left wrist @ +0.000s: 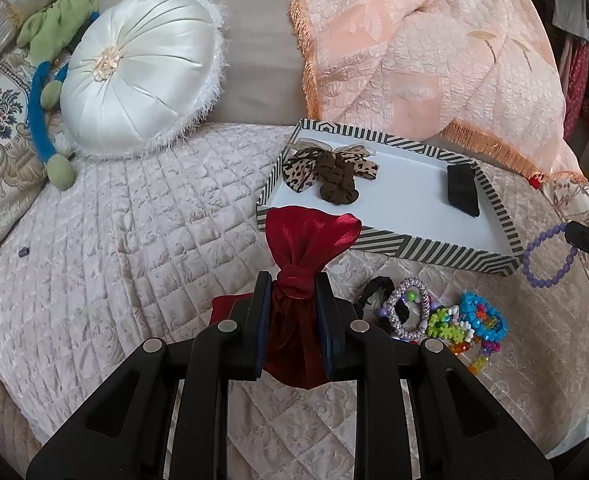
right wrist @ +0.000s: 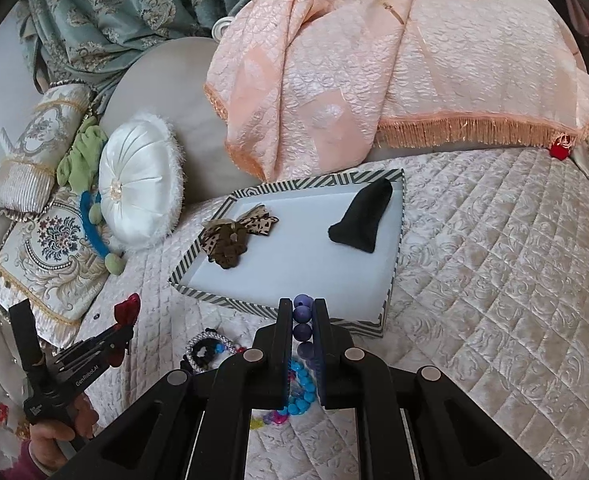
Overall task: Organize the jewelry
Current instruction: 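Carry the red bow with the left tool while the right tool carries the purple bracelet over the tray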
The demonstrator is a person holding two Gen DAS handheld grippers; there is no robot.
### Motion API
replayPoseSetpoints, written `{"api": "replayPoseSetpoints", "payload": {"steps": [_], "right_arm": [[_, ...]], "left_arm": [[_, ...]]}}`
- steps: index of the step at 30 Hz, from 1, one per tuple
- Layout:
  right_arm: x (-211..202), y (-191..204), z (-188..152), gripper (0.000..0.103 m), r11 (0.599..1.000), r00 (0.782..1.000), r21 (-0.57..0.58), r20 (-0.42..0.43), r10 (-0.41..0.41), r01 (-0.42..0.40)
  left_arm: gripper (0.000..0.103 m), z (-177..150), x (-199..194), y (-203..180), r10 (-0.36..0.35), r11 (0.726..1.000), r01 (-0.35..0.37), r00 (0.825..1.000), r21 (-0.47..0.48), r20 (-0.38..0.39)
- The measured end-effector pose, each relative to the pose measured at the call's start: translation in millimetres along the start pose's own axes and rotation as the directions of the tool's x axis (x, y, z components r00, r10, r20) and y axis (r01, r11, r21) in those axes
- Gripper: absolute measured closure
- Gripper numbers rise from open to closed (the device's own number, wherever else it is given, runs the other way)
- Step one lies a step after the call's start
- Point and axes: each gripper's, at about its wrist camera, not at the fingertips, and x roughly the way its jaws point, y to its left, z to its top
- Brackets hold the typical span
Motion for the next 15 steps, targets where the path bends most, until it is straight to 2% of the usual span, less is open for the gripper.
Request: {"api": "replayPoseSetpoints", "payload": {"steps": [15], "right_arm": [[7, 12, 2, 0.094, 0.999, 0.999, -0.001, -0.003, 0.055, -0.055]], "left_arm": [[0.083, -1, -3, -6, 0.053, 0.998, -0.054, 0.998, 0.034, 0.031]]}}
